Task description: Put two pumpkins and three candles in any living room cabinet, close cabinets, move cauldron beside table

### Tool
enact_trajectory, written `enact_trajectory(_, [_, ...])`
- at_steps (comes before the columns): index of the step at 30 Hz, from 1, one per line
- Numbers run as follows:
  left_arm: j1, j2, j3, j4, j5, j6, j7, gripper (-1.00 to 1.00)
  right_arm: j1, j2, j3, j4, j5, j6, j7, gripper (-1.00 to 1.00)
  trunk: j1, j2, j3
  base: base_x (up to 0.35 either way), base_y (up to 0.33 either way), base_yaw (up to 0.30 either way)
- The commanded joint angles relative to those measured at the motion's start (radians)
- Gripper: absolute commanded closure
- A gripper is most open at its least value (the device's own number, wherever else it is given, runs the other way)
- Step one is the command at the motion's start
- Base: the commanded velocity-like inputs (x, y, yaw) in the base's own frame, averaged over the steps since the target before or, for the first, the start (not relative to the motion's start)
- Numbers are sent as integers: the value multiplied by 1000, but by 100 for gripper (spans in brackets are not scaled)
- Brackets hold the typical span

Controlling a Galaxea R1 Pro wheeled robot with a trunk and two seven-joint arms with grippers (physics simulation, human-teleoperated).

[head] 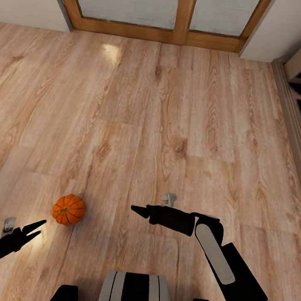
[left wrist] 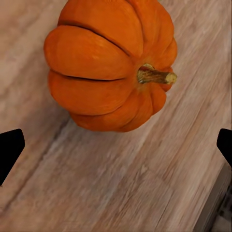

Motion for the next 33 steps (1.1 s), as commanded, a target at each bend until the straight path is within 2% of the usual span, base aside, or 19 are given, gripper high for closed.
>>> enact_trajectory(1, [0,1,0,0,5,9,-8,-100,-1,-1,1,0,2,3,5,-100,0,0,0,0,0,0])
enact_trajectory(3, [0,11,0,0,5,9,-23,-100,-1,-3,2,0,-5,7,14,-100,0,0,0,0,0,0])
enact_trajectory(5, [0,17,0,0,6,10,-30,-100,-1,-4,3,0,-8,12,54,-100,0,0,0,0,0,0])
enact_trajectory(8, [0,21,0,0,6,10,-34,-100,-1,-4,3,0,-10,19,150,-100,0,0,0,0,0,0])
enact_trajectory(10, [0,21,1,0,6,10,-35,-100,-1,-5,3,0,-10,22,265,-100,0,0,0,0,0,0])
enact_trajectory(12, [0,21,1,0,6,10,-35,-100,-1,-5,3,0,-9,24,329,-100,0,0,0,0,0,0])
enact_trajectory(19, [0,21,0,0,7,10,-35,-100,-1,-5,-2,-1,-10,80,404,-100,0,0,0,0,0,0])
enact_trajectory(24, [0,20,-1,0,7,9,-35,-100,-1,-3,-10,-1,-10,148,425,-100,0,0,0,0,0,0])
enact_trajectory(28, [0,20,-2,-1,7,9,-35,-100,-1,-4,-21,-1,-11,163,433,-100,2,-1,-16,0,0,0])
enact_trajectory(33, [0,21,0,-2,7,10,-36,-100,-1,-5,-24,0,-13,166,490,-100,3,-2,-28,0,0,0])
